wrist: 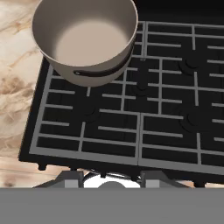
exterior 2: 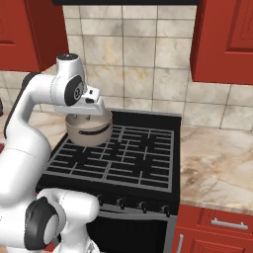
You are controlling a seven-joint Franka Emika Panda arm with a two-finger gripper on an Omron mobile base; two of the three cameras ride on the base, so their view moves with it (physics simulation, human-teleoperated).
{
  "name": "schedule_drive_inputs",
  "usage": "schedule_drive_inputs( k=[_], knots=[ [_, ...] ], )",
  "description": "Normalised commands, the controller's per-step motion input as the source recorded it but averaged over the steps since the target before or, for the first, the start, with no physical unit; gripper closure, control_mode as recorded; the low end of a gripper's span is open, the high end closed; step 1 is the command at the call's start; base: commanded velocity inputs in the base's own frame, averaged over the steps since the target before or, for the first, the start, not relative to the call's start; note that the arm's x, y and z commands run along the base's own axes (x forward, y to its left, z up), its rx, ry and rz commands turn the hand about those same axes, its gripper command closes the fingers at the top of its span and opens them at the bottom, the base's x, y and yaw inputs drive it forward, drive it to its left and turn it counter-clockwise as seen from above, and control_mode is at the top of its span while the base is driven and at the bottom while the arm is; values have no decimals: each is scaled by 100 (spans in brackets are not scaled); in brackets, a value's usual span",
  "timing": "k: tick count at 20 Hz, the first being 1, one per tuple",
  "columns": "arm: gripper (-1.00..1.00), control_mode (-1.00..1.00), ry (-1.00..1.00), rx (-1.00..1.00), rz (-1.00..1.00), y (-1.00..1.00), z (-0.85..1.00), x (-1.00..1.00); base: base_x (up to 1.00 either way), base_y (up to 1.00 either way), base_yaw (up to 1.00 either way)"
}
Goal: Retrieve the frozen meat and place it in the pot on a burner. Then turn the burner on.
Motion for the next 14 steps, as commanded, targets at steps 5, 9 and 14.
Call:
schedule_drive_inputs(
  k=[5, 9, 14],
  knots=[
    [-100, -100, 0, 0, 0, 4, 0, -7, 0, 0, 0],
    [-100, -100, 0, 0, 0, 14, 0, -5, 0, 0, 0],
    [-100, -100, 0, 0, 1, 27, 0, -14, 0, 0, 0]
  ],
)
